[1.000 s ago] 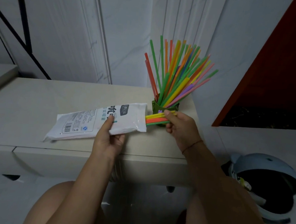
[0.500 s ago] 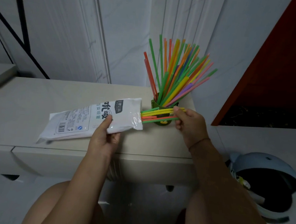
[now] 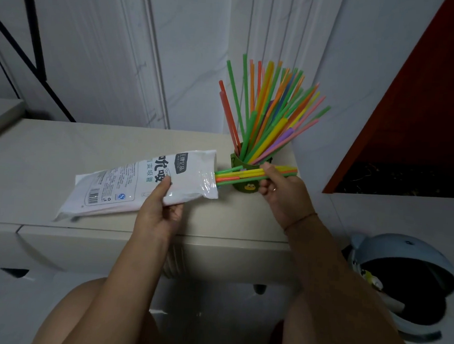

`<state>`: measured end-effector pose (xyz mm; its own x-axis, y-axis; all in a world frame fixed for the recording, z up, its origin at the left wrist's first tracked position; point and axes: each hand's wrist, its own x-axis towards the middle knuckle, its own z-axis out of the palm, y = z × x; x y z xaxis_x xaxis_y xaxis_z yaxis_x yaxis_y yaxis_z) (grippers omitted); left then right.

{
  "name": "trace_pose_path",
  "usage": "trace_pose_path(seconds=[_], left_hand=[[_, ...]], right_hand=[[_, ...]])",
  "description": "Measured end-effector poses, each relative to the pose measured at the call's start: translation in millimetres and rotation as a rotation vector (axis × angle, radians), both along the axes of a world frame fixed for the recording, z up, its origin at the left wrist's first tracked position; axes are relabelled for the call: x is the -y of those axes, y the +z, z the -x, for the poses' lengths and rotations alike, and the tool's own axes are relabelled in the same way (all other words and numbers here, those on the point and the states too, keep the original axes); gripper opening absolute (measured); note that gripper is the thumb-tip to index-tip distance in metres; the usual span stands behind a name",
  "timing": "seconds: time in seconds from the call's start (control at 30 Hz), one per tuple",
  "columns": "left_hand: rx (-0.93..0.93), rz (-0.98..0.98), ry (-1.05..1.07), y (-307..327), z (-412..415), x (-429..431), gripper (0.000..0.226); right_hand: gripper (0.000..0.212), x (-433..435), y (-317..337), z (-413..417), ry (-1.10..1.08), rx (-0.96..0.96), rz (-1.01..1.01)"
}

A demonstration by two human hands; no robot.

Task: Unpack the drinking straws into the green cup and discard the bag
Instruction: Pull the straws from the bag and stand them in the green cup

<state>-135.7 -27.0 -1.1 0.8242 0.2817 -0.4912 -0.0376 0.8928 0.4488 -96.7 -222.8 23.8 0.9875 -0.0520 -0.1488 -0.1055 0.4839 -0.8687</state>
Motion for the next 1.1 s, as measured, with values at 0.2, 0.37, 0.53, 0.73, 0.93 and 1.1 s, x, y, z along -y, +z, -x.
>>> trace_pose_path(seconds=[0.2, 0.37, 0.53, 0.73, 0.93, 1.1], left_hand=[[-0.007, -0.004, 0.007, -5, -1, -4, 0.020], [-0.035, 0.007, -0.028, -5, -2, 6, 0.019], [-0.040, -0.009, 0.034, -5, -1, -13, 0.019], [-0.033, 0.008, 0.086, -4, -2, -25, 0.013], [-0.062, 0.001, 0.060, -8, -4, -21, 0.015], [-0.089, -0.013, 0.046, -8, -3, -19, 0.012]], right_hand=[[0.012, 11, 4, -4, 0.024, -0.002, -0.044], [0.008, -11, -5, 6, 0.152, 0.000, 0.039], [0.014, 9, 4, -1, -0.032, 0.000, 0.027], [0.015, 49, 20, -15, -0.208, 0.066, 0.075], [0.019, 61, 50, -27, -0.350, 0.255, 0.367], [0.024, 56, 61, -35, -0.393, 0.333, 0.572]])
